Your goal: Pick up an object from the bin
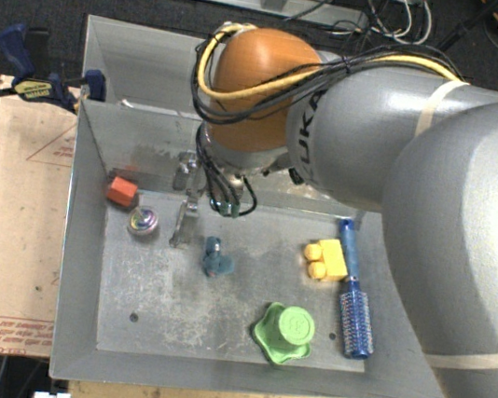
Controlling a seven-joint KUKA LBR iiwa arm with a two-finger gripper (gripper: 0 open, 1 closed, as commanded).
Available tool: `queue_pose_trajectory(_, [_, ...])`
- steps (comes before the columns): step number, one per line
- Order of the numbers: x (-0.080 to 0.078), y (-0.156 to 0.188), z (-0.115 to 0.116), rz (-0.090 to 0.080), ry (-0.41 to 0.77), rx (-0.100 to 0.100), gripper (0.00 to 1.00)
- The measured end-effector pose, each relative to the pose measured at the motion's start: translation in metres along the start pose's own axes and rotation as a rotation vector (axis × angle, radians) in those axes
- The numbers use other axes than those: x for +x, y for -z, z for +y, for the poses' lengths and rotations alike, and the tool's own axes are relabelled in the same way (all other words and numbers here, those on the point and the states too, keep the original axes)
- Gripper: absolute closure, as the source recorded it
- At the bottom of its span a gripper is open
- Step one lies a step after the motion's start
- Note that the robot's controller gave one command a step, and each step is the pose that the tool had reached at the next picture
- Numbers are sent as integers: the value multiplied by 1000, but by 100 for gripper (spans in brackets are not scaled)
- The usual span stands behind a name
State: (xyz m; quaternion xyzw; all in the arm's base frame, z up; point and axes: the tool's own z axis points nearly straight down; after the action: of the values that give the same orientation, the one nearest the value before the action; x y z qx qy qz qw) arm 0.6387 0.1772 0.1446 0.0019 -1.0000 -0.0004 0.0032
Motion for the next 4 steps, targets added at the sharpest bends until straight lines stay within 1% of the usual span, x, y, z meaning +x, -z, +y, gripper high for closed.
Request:
queue_pose_trajectory(1, [48,-40,-84,1,69,5,0])
queue_pose_trajectory(2, [61,-75,-91,-8,202,0,0])
queue_pose_trajectory(3, [61,-74,-90,-8,201,-1,100])
queue_pose_trajectory(4, [94,13,-93,-14,230,1,100])
